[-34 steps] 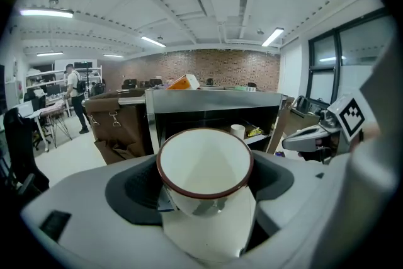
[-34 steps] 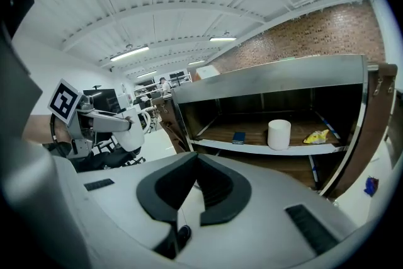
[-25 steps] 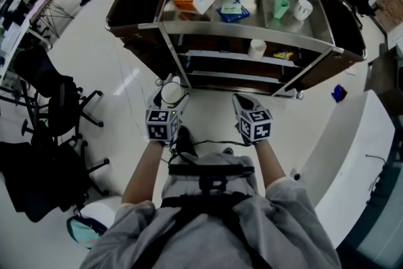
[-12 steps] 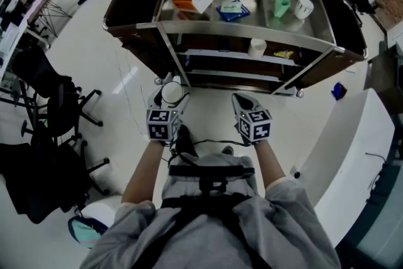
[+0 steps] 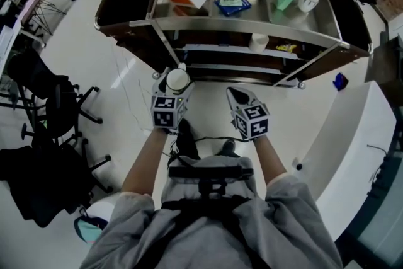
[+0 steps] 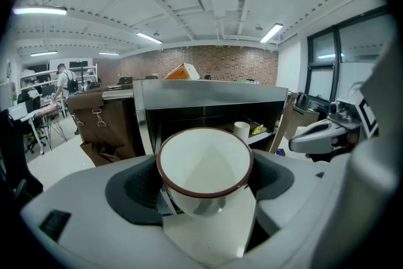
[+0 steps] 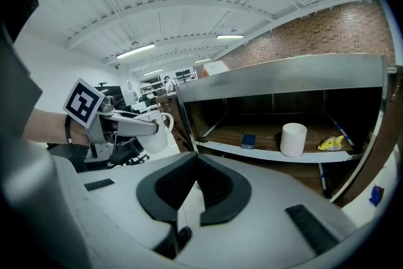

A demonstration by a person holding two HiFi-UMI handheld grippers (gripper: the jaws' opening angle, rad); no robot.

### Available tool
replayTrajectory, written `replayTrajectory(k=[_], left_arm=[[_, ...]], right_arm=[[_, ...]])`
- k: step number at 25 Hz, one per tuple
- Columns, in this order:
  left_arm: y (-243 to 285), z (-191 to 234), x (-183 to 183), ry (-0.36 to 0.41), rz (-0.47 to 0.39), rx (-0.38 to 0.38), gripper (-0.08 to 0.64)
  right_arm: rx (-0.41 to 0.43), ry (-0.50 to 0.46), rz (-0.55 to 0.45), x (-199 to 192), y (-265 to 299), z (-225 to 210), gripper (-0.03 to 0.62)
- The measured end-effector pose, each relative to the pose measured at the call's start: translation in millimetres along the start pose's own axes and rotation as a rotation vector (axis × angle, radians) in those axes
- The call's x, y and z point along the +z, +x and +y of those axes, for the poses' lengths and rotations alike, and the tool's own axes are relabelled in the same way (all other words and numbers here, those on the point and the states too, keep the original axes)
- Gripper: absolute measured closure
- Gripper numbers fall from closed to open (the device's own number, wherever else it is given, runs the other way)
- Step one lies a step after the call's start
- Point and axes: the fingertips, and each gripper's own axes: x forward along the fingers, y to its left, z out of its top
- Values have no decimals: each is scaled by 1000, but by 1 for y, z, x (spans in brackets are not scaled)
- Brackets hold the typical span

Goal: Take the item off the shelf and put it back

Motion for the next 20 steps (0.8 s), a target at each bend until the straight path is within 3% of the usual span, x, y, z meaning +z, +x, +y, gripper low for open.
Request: replayTrajectory(k=[20], left_arm=[[146, 33, 8, 49, 8, -40, 156]], right_arm=[[59, -39, 26, 23, 102, -4, 583]])
